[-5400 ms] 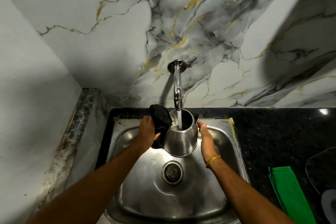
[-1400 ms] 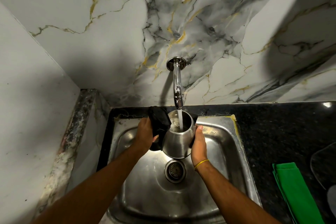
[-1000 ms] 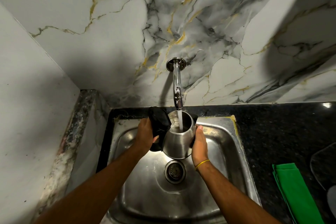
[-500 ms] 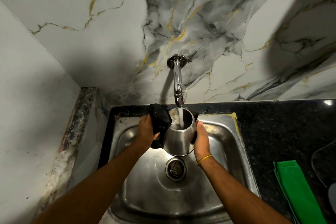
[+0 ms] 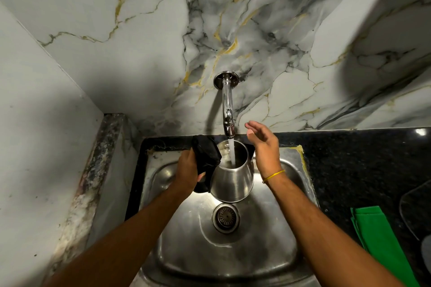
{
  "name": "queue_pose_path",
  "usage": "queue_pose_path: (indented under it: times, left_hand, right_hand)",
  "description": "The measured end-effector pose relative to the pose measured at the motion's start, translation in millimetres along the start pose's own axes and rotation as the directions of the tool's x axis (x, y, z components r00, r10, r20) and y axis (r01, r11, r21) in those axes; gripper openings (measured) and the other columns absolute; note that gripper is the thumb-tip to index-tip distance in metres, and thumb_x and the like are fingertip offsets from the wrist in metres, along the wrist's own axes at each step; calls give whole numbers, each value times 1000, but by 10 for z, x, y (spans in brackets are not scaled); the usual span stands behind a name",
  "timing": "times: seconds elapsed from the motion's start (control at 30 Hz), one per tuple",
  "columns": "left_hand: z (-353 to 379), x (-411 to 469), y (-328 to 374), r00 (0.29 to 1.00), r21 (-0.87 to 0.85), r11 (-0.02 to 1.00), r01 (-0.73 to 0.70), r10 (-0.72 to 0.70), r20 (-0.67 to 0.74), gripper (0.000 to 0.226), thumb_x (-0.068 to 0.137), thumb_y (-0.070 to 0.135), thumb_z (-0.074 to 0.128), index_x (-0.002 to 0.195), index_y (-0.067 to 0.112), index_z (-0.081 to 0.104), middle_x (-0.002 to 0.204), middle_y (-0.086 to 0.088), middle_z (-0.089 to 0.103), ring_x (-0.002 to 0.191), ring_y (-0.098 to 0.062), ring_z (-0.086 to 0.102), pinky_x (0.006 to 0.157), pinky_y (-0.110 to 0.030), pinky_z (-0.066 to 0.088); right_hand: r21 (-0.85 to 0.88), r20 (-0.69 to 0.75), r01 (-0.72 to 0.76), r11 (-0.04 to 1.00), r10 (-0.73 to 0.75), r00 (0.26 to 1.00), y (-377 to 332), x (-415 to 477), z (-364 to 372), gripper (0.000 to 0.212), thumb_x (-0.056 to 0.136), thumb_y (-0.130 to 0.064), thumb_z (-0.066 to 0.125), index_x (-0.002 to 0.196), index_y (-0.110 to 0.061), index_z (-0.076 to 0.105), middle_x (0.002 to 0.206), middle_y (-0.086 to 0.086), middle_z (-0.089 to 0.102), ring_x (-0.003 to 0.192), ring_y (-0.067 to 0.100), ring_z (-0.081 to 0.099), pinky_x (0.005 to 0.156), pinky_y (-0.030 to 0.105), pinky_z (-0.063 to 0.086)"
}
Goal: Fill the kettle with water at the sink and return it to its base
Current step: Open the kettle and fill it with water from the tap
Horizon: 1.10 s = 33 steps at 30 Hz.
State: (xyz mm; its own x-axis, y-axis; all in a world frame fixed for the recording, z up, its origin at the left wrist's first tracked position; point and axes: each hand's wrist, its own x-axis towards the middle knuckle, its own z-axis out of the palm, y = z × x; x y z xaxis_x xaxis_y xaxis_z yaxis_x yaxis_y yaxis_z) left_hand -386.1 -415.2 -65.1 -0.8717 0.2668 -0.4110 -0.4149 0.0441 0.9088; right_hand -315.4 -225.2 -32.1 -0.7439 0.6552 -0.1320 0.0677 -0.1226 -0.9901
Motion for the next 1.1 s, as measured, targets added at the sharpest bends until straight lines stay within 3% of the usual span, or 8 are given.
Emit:
queue_pose_path:
  times: [0.4, 0.53, 0.57, 0.6, 0.63, 0.77, 1.0, 1.1]
  left_hand:
    - [-21, -20, -8, 996, 78, 994, -75, 78, -38, 45, 111, 28, 37, 82, 5, 62, 54, 6, 61, 46, -3, 55, 42, -14, 44]
    - [-35, -9, -7, 995, 74, 993, -91, 93, -19, 49, 110, 27, 37, 71, 13, 62, 45, 8, 60, 40, 0, 54, 41, -14, 41]
    - [-44, -11, -5, 995, 71, 993, -98, 99, -15, 48, 109, 29, 37, 70, 13, 62, 44, 8, 60, 40, 0, 54, 41, -14, 41]
    - [-47, -11, -6, 994, 69, 992, -106, 106, -8, 48, 107, 32, 38, 71, 13, 62, 45, 8, 61, 40, -1, 55, 41, -14, 41]
    - [-49, -13, -8, 994, 63, 992, -109, 109, -2, 46, 105, 35, 40, 73, 13, 64, 47, 7, 62, 42, -1, 56, 42, -14, 43]
    - [-59, 11, -33, 992, 57, 991, -120, 119, 32, 49, 97, 45, 44, 83, 4, 67, 55, 6, 65, 48, -3, 59, 46, -17, 45]
    - [-36, -41, 9, 988, 83, 985, -153, 151, 37, 48, 98, 49, 42, 81, 12, 67, 62, 3, 68, 55, -6, 62, 55, -21, 49]
    - [-18, -73, 19, 990, 76, 987, -142, 140, 29, 50, 109, 41, 38, 82, 5, 61, 52, 6, 59, 43, -5, 52, 44, -17, 40]
  right_hand:
    - [-186, 371, 15, 982, 56, 927, -546, 167, 172, 17, 89, 11, 70, 103, 4, 72, 61, -15, 62, 61, 0, 56, 67, 13, 50]
    - [-275, 486, 88, 957, 60, 872, -683, 201, 181, 18, 89, 14, 68, 75, 4, 62, 78, 10, 42, 94, 22, 30, 87, 33, 43]
    - [-308, 506, 117, 944, 59, 860, -702, 215, 174, 25, 90, 12, 68, 71, 3, 54, 80, 11, 41, 123, 53, 53, 90, 35, 45]
    - [-339, 520, 146, 929, 56, 852, -711, 225, 160, 30, 90, 10, 69, 70, 0, 50, 79, 11, 38, 83, 24, 56, 89, 35, 47]
    - [-367, 527, 176, 914, 48, 848, -719, 226, 149, 31, 90, 8, 70, 71, -3, 48, 77, 11, 35, 76, 23, 45, 83, 29, 47]
    - [-435, 510, 202, 878, 56, 858, -692, 275, 110, 36, 89, -1, 76, 62, -13, 56, 65, 1, 43, 65, 10, 45, 69, 12, 43]
    - [-585, 419, 219, 781, 59, 906, -678, 314, 154, 30, 82, -16, 83, 60, -11, 63, 61, -4, 51, 66, 10, 49, 76, 27, 47]
    - [-586, 374, 211, 783, 30, 927, -675, 258, 182, 40, 82, -15, 84, 55, -43, 71, 51, -21, 58, 60, -6, 53, 75, 15, 48]
